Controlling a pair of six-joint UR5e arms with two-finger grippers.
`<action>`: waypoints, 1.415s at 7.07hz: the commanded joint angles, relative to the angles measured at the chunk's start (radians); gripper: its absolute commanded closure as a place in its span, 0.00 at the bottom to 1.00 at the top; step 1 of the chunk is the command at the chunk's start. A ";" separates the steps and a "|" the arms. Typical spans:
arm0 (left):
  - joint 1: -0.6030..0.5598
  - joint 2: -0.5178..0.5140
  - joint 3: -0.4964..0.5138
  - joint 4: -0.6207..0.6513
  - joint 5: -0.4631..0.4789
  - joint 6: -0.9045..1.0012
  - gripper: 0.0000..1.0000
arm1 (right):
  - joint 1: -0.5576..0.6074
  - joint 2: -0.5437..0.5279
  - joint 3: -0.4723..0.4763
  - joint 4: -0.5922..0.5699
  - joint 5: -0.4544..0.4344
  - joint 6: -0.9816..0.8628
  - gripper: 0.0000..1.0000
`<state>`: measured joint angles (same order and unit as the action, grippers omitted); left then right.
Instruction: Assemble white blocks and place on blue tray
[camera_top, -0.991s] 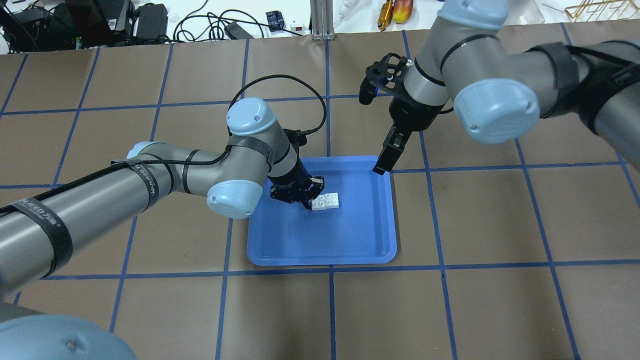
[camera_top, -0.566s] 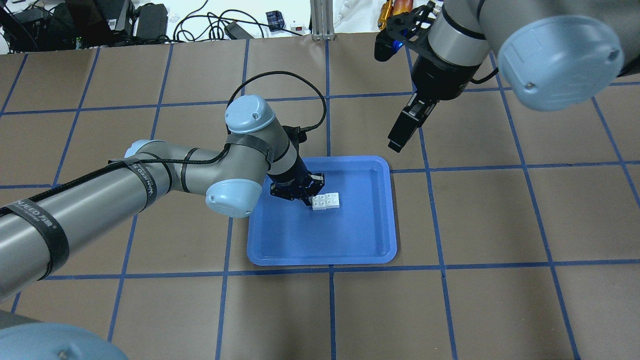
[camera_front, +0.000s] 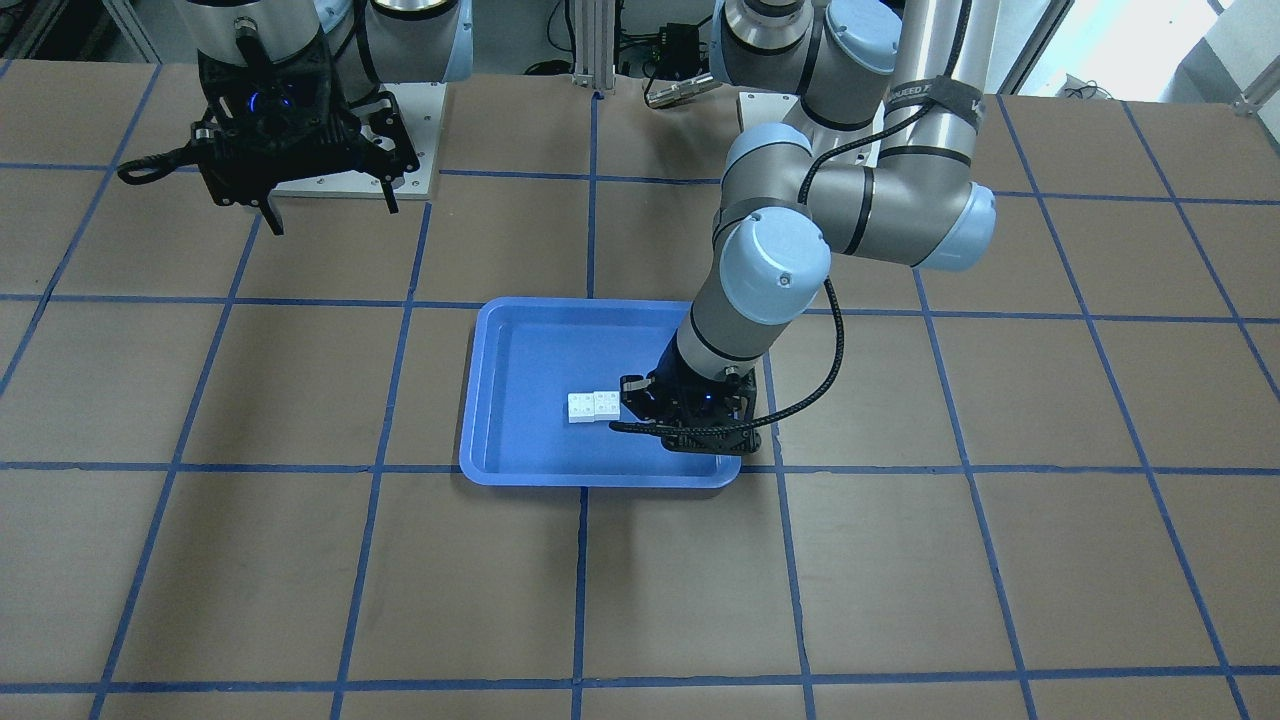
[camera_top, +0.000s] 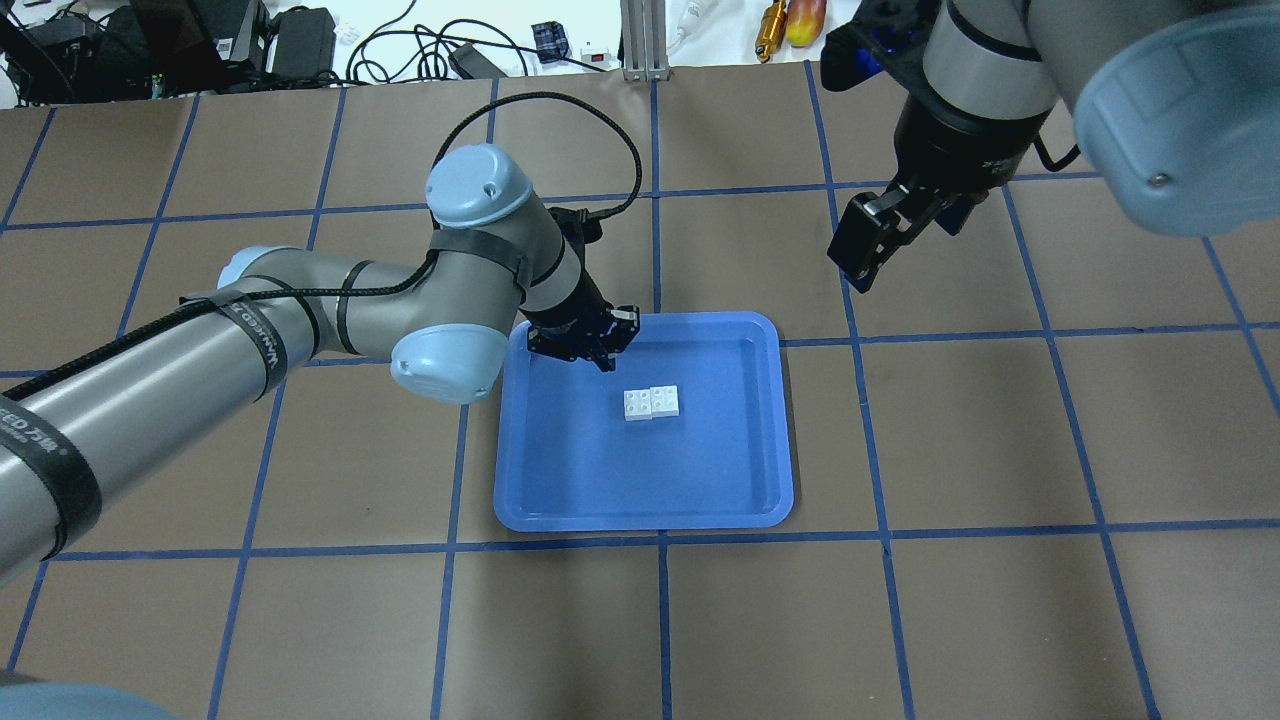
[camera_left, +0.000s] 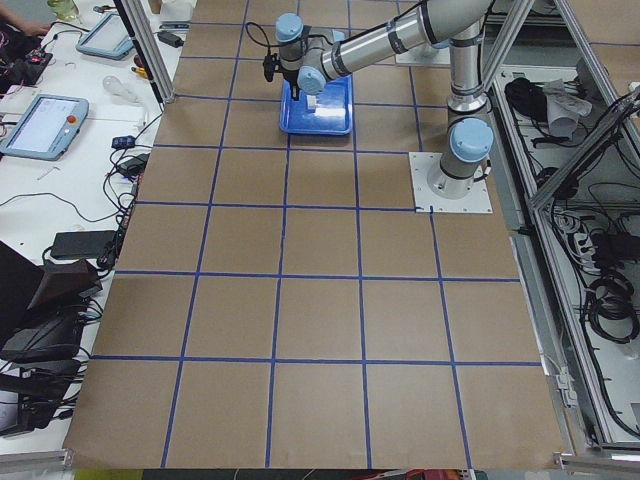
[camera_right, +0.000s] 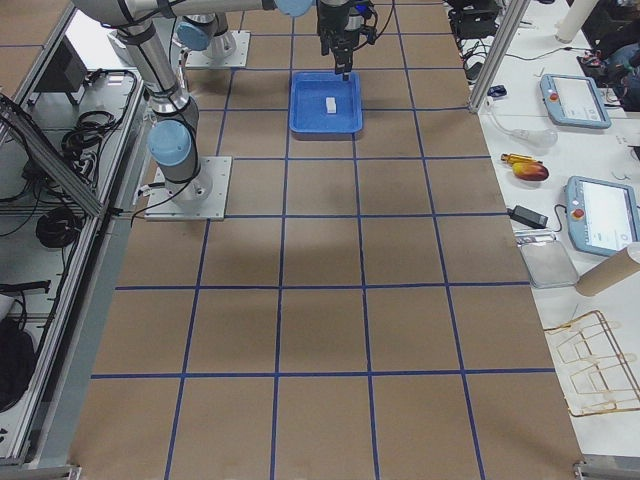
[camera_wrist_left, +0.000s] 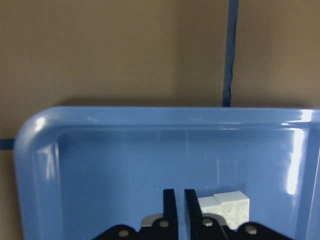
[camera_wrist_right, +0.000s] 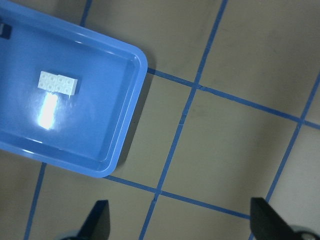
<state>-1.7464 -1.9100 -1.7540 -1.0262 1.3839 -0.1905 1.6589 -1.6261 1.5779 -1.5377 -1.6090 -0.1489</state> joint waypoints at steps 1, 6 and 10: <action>0.054 0.076 0.108 -0.194 0.167 0.130 0.61 | 0.001 -0.031 0.008 -0.031 -0.006 0.220 0.00; 0.129 0.154 0.310 -0.454 0.139 0.146 0.00 | -0.002 -0.031 0.027 -0.156 -0.002 0.351 0.00; 0.136 0.215 0.369 -0.672 0.220 0.189 0.00 | -0.001 -0.028 0.027 -0.159 0.006 0.344 0.00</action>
<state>-1.6118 -1.7240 -1.3953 -1.6712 1.5636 -0.0191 1.6579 -1.6540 1.6045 -1.6964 -1.6041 0.1966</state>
